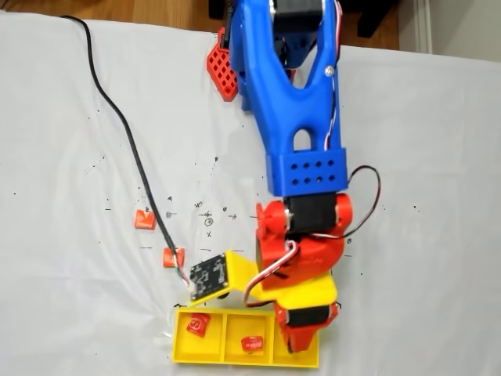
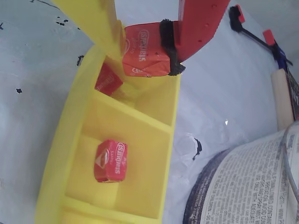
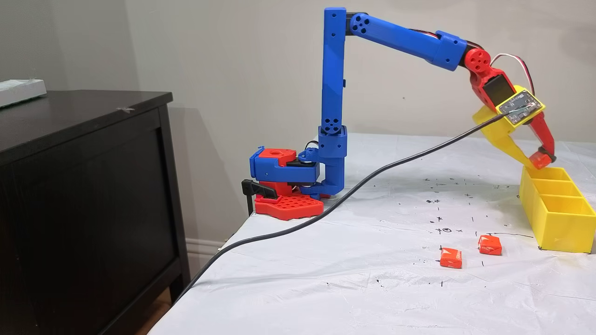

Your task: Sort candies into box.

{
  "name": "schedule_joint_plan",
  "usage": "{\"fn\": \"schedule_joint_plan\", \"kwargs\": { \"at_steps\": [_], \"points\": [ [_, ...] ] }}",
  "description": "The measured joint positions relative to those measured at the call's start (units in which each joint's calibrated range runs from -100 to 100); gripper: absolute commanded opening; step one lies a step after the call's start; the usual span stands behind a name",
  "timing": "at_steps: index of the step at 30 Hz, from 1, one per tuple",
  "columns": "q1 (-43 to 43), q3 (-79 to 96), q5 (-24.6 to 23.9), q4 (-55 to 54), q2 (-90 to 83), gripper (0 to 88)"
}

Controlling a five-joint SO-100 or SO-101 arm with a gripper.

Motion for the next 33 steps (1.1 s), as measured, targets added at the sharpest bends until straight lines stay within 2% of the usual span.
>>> {"fn": "schedule_joint_plan", "kwargs": {
  "at_steps": [14,19,23,33],
  "points": [
    [0.0,-2.0,-0.9,0.6,2.3,1.0],
    [0.1,-2.0,-0.9,0.7,2.5,6.5],
    [0.1,-2.1,-0.9,0.8,3.0,18.4],
    [0.1,-2.7,-0.9,1.4,3.6,24.8]
  ]
}}
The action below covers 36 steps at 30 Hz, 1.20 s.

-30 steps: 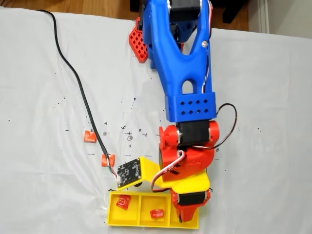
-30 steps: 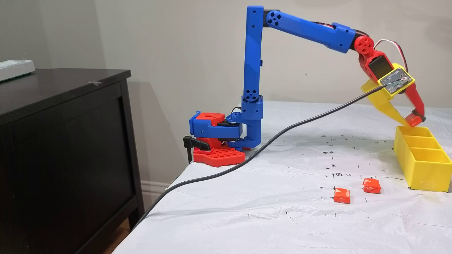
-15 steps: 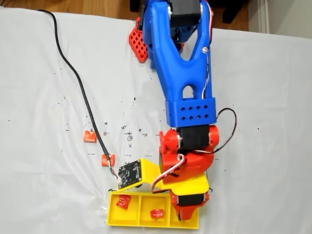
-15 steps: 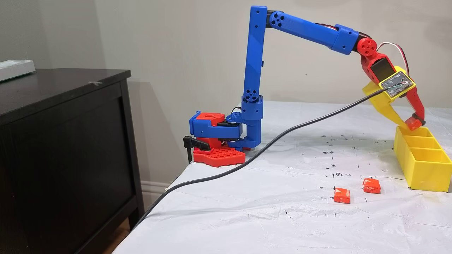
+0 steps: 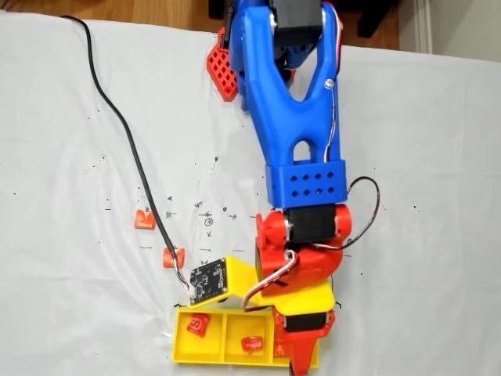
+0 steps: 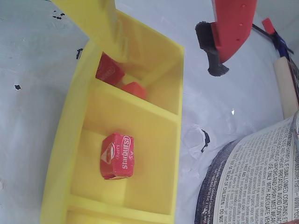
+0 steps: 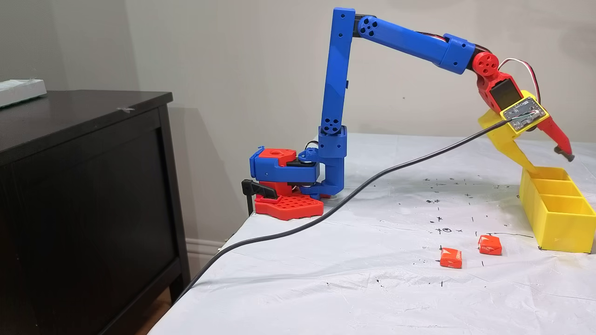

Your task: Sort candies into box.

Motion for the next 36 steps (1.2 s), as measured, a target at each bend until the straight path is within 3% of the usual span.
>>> {"fn": "schedule_joint_plan", "kwargs": {
  "at_steps": [6,9,11,28,36],
  "points": [
    [0.0,0.0,0.0,0.0,0.0,21.3],
    [0.2,-0.3,0.0,0.8,0.0,12.6],
    [0.9,-1.5,0.2,2.2,0.0,2.1],
    [5.0,-14.7,2.4,18.6,0.0,0.2],
    [10.8,-13.0,9.0,29.1,-8.2,0.2]
  ]
}}
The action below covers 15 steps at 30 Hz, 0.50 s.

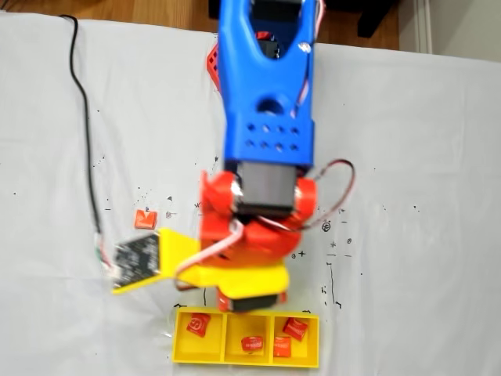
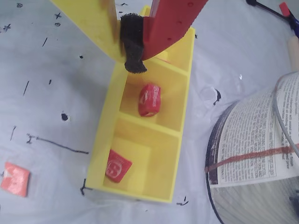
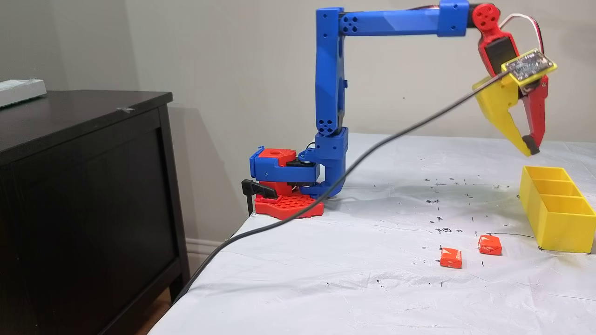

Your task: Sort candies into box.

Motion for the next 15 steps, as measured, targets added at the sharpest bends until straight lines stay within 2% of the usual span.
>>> {"fn": "schedule_joint_plan", "kwargs": {
  "at_steps": [5,15],
  "points": [
    [4.8,0.1,4.1,6.0,-0.3,0.6],
    [11.0,4.7,5.9,4.4,4.2,0.6]
  ]
}}
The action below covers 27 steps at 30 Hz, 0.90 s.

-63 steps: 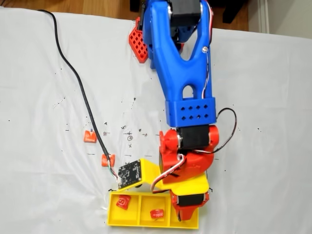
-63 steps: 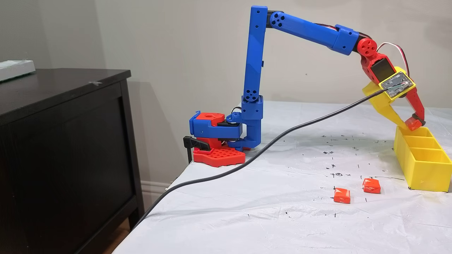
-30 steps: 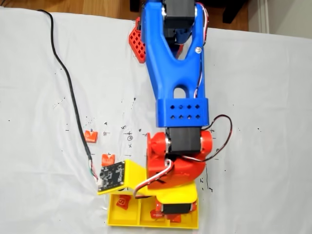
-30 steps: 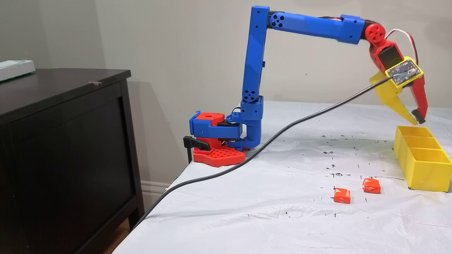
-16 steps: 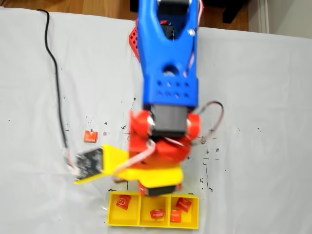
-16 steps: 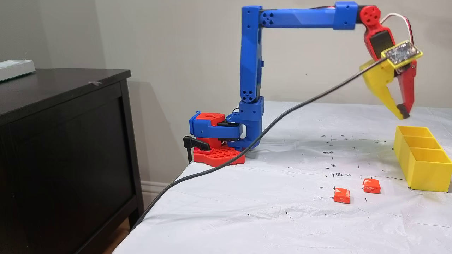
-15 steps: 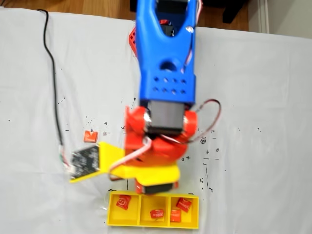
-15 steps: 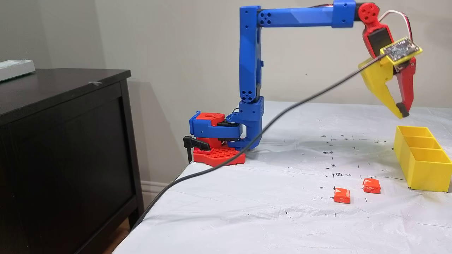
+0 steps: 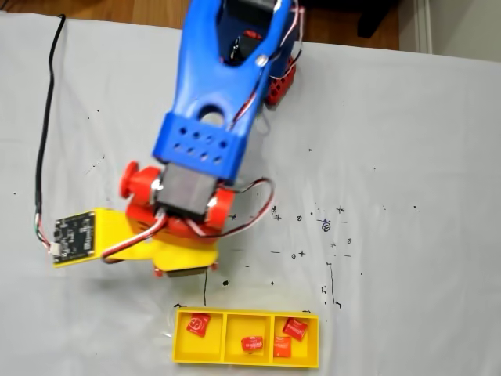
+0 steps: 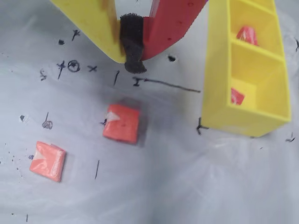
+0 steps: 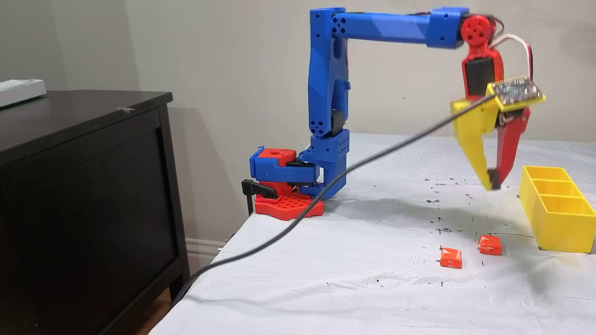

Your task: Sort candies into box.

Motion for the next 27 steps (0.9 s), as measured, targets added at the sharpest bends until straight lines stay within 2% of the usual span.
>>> {"fn": "schedule_joint_plan", "kwargs": {
  "at_steps": [6,18,27],
  "points": [
    [0.9,-1.1,0.7,-1.5,7.1,1.2],
    [2.7,1.6,2.2,-5.9,8.9,21.8],
    [3.6,4.4,3.4,-6.9,8.9,26.1]
  ]
}}
